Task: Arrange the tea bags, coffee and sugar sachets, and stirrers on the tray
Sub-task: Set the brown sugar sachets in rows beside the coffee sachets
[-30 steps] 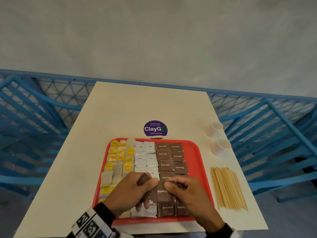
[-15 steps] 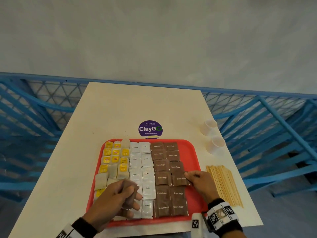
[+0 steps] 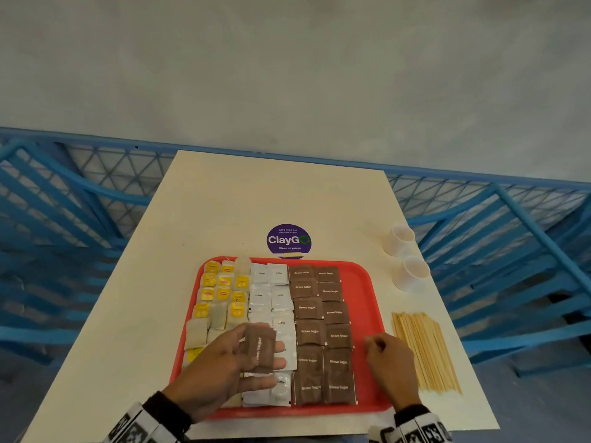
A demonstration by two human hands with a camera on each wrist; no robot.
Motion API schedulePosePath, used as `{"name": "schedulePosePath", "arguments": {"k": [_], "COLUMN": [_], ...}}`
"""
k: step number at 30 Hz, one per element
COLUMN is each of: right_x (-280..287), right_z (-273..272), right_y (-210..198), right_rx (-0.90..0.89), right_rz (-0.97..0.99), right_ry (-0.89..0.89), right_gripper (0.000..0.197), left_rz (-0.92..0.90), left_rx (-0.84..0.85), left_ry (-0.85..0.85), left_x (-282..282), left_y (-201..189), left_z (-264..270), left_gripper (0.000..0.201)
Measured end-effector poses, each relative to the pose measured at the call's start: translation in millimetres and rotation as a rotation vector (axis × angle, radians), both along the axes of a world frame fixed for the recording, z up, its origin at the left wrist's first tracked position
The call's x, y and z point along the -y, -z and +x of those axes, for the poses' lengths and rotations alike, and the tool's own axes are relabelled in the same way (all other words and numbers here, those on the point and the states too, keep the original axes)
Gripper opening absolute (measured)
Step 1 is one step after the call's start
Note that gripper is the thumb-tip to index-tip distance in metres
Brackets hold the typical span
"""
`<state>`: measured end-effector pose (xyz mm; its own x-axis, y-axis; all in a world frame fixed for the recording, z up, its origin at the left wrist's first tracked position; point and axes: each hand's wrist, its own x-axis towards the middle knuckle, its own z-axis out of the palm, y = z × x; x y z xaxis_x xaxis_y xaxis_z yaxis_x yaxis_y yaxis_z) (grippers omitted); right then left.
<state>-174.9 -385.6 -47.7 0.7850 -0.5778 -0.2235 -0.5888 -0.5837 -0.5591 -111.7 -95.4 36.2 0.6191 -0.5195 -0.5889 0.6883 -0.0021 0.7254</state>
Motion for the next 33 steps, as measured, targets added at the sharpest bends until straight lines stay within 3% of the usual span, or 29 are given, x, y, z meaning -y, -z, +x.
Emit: {"name": "schedulePosePath", "arguments": {"k": [3, 6, 10, 13, 17, 19, 24, 28, 33], "right_x": [-20, -60, -89, -89, -88, -84, -78, -73, -48], "right_z": [-2, 2, 6, -6, -29, -32, -31, -35, -31], "right_y": [-42, -87, -96, -86, -72, -64, -51, -58, -44], "right_rx": [0.133, 0.233, 0.26, 0.227, 0.186, 0.17, 0.109, 0.107, 0.092], "right_rz": [0.019, 0.321, 0.472, 0.593, 0.712, 0.736, 0.89, 0.922, 0.73], "right_ry": [-0.128, -0.336, -0.479, -0.426, -0.36, -0.278, -0.188, -0.259, -0.087], "right_gripper": [0.019, 0.019, 0.018, 0.01, 0.009, 0.013, 0.058, 0.024, 0.016], "left_rz": [-0.071, -0.055, 0.112, 0.232, 0.298, 0.315, 0.262, 0.262, 0.348], "left_rx": [0.025, 0.077, 0.228, 0.355, 0.511, 0.509, 0.448, 0.459, 0.417], "left_ry": [0.093, 0.234, 0.308, 0.29, 0.463, 0.39, 0.271, 0.311, 0.178], "left_x": [0, 5, 12, 8, 10, 15, 16, 12, 8], "left_y": [-6, -12, -17, -13, -3, 3, 9, 16, 33], "left_z": [1, 1, 1, 0, -9, -13, -12, -3, 4], "left_gripper": [0.037, 0.033, 0.021, 0.018, 0.015, 0.019, 0.022, 0.022, 0.032]}}
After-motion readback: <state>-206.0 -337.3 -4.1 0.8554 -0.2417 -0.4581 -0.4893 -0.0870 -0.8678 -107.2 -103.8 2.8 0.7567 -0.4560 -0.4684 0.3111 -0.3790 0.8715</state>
